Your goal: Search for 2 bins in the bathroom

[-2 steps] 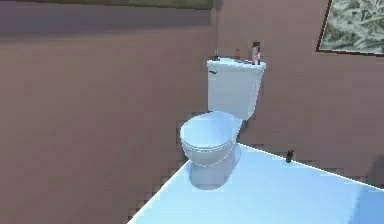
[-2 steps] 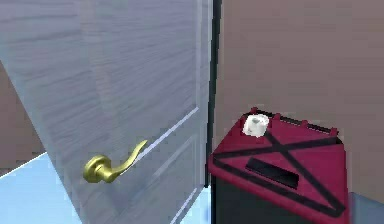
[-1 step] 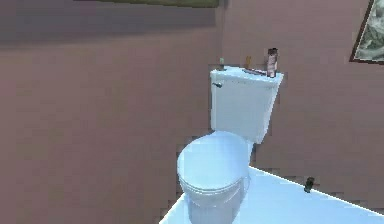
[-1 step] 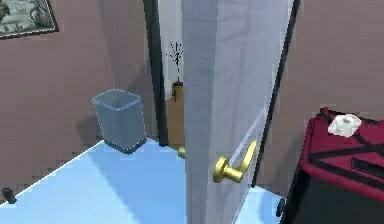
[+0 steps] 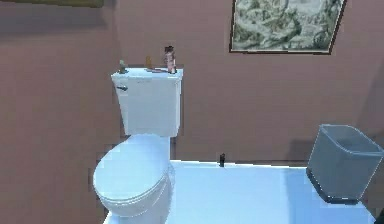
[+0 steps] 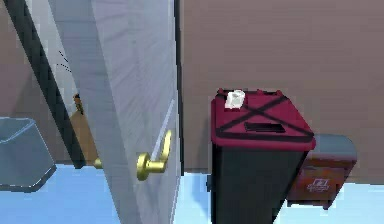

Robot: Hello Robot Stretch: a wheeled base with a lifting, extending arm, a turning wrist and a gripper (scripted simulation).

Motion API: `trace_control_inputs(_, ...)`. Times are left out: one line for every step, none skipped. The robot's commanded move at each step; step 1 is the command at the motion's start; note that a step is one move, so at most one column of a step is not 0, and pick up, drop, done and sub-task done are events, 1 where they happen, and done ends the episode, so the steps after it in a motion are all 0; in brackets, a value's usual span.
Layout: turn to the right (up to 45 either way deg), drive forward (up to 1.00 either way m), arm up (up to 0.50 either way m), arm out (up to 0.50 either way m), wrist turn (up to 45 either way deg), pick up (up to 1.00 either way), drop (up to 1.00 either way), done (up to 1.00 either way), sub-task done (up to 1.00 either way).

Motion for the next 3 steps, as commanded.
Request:
trace_control_inputs(0.0,0.3,0.0,0.0,0.0,0.0,0.0,0.0,0.0)
trace_control_inputs(45.0,0.0,0.0,0.0,0.0,0.0,0.0,0.0,0.0)
trace_control_inputs(3.0,0.0,0.0,0.0,0.0,0.0,0.0,0.0,0.0)
